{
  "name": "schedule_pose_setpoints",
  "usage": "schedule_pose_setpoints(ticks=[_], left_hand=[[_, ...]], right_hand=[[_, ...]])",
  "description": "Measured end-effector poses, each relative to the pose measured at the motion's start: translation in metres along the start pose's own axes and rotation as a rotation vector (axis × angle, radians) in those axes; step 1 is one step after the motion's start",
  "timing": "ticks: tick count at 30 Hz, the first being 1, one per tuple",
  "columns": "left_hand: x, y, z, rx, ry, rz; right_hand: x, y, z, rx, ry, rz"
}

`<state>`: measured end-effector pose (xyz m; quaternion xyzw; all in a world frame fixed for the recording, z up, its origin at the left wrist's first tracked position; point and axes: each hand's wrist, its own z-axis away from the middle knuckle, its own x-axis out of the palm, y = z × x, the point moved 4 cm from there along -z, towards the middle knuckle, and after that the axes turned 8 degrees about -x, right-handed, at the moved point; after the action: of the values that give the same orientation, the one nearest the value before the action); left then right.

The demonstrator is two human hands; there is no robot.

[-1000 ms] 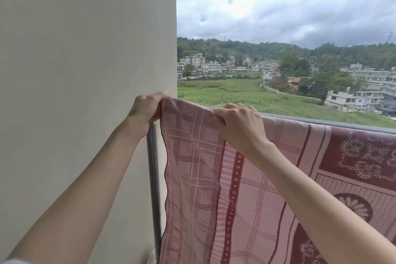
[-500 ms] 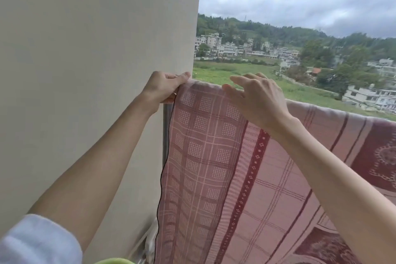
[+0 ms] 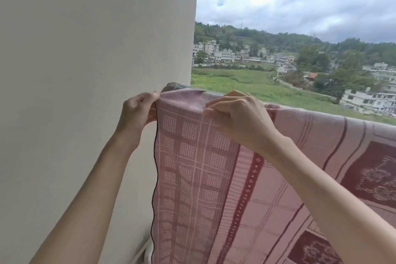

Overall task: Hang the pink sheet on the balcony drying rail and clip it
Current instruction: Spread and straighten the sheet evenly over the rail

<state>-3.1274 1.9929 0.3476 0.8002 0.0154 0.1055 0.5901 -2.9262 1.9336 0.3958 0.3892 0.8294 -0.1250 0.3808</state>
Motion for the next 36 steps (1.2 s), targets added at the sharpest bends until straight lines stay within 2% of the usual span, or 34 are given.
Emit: schedule_pose_setpoints(ticks=[3,7,14,16,20,28,32,36], left_hand=[[0.006,0.001,-0.01,-0.094,-0.037,-0.283],[0.026,0.018,-0.023,-0.046,-0.037,-0.427],[0.045,0.038,-0.042,0.074,0.174,-0.567],[0.041,0.044,-0.045,0.078,0.223,-0.549],[0.031,0.034,-0.046,0.038,0.215,-0.368],[0.018,0.023,-0.047,0.176,0.251,-0.314],[0.006,-0.008,-0.037,0.176,0.284,-0.297],[0.003,-0.038,-0.014,0.158,0.193,-0.308]], right_hand=[[-0.004,0.009,-0.005,0.053,-0.066,0.116],[0.002,0.023,-0.013,0.233,-0.147,0.148],[0.007,0.031,-0.021,0.345,-0.056,0.064],[0.006,0.03,-0.019,0.343,-0.046,0.064],[0.007,0.03,-0.016,0.285,-0.024,0.132],[0.009,0.029,-0.024,0.131,0.214,0.169],[0.031,0.021,-0.015,0.09,0.193,0.308],[0.057,0.011,0.015,0.008,0.18,0.393]])
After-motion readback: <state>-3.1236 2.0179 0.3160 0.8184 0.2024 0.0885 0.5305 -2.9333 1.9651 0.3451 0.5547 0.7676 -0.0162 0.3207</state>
